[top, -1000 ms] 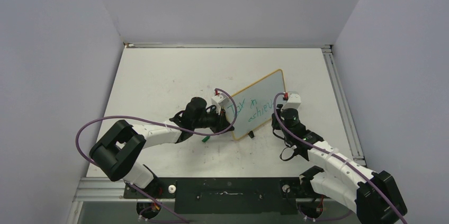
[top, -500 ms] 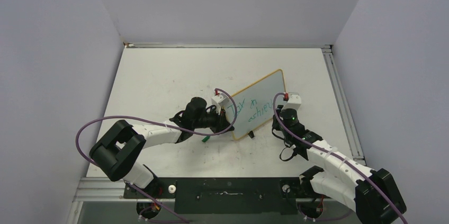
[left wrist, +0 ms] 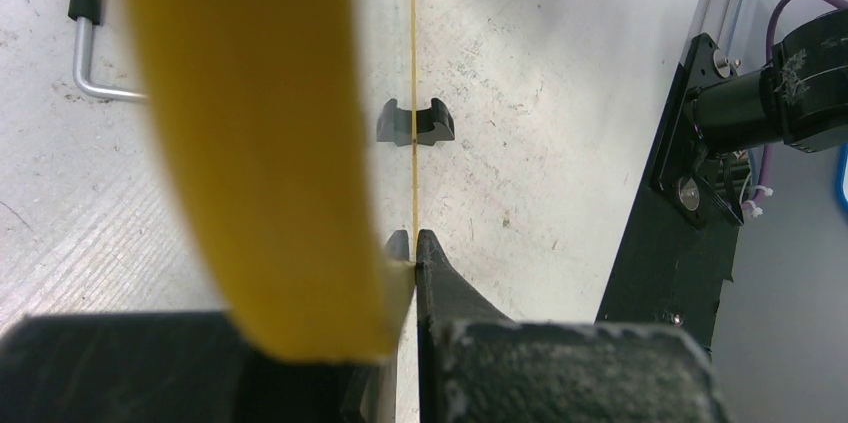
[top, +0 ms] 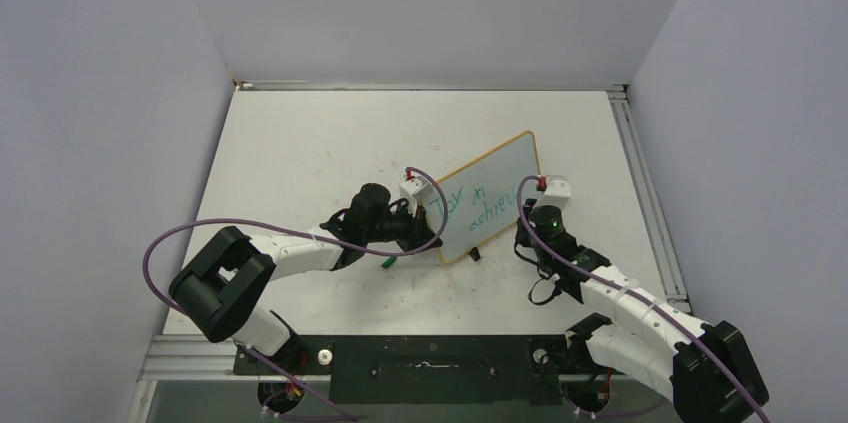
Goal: Write a sentence on the whiteboard
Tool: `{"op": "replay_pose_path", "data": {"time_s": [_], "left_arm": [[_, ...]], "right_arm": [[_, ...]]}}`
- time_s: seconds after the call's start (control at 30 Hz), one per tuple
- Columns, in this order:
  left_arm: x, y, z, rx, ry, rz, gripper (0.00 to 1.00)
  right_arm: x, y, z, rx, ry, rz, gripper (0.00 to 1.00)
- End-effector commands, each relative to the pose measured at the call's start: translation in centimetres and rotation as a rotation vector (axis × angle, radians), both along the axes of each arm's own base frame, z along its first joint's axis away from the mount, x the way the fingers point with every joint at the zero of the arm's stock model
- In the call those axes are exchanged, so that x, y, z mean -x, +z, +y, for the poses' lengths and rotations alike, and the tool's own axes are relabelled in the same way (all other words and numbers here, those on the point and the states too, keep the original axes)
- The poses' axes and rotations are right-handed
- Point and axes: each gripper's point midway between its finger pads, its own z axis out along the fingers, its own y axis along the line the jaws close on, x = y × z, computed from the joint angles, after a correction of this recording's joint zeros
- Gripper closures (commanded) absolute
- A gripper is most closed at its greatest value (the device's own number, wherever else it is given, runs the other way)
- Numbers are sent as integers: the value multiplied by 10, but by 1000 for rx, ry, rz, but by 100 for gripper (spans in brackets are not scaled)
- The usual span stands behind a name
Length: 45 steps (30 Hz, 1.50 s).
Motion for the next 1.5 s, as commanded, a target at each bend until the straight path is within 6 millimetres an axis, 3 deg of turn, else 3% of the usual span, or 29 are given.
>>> {"op": "replay_pose_path", "data": {"time_s": [0.0,0.23,0.77,1.47], "left_arm": [[10,10,-3,22,-37,7,100],[13,12,-1,23,-41,8,100],[18,10,3,21,-48,19,100],[22,11,5,25,-56,23,100]], "right_arm": [[-5,36,5,-65,2,-78,95],[9,42,4,-85,39,-64,95],[2,41,-19,-191,22,-60,95],[0,29,-10,-244,84,-33,95]]}}
